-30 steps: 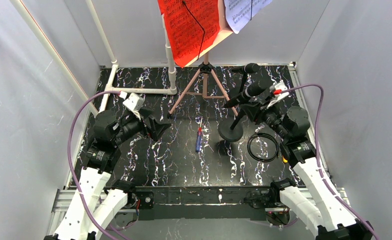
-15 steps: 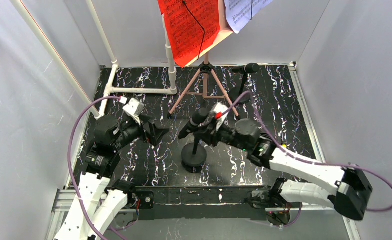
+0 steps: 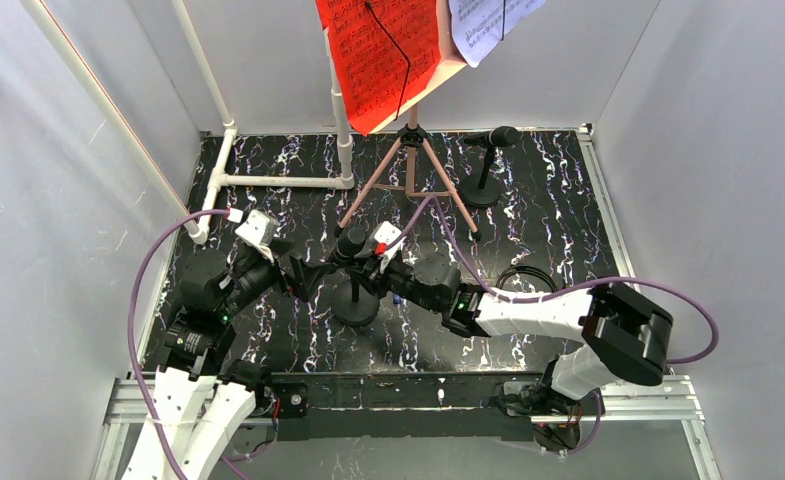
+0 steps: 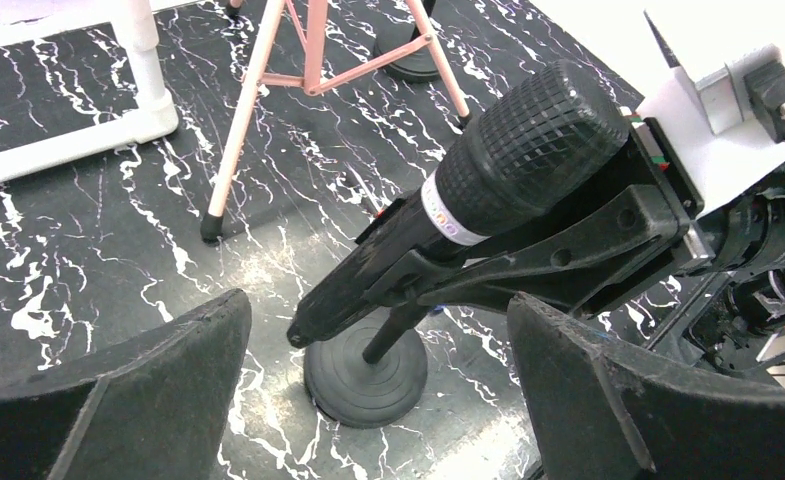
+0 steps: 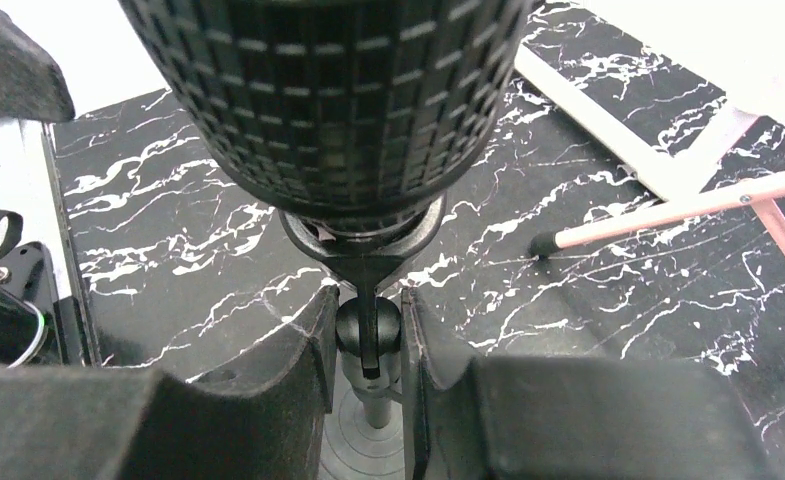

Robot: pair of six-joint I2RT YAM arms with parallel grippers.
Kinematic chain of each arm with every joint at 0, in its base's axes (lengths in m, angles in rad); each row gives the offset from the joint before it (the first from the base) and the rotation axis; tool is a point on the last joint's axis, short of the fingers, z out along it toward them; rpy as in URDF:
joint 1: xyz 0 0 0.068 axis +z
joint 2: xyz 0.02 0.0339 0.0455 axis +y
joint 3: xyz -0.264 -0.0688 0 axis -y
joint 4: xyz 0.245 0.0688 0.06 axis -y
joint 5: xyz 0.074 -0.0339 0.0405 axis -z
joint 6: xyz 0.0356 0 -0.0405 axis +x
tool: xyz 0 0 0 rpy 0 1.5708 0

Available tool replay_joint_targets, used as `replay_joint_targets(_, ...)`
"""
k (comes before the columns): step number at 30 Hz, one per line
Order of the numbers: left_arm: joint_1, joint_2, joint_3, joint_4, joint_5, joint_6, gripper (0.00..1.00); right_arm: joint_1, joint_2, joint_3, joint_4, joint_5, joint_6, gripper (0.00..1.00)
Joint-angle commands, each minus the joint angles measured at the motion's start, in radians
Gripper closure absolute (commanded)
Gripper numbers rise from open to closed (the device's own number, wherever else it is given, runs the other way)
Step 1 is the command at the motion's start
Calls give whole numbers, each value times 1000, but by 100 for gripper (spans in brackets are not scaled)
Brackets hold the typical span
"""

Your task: Pack up the instrument practice props

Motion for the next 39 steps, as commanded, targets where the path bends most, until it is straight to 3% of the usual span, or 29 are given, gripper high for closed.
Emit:
replay_joint_targets(1,-3,15,-7,5,49,-8,3,19,18,42,285,62,-9,97)
replay_joint_targets(6,-3,38,-9,23,125,-10,4,31,-24,-9,258,80,-2,77)
replay_joint_targets(14,-2,63,-13,36,188,1,5,33,-164,-55,107,74,7,21)
replay_joint_targets(19,-2,76,-12,30,176,2,5,33,-249,-15,-75,29,8,3)
replay_joint_targets(23,-2,73,-9,18,105,5,5,31,-253,4,-175,31,-17,1)
replay_joint_targets(29,-2,96,-3,32,52,3,4,32,-167,12,-122,72,-31,1)
replay_joint_targets(34,-2,184,9,110,118,-32,5,31,-43,68,-38,71,-71,2)
replay_joint_targets(39,-2,281,31,182,196,-66,11,32,51,90,55,101,-95,8)
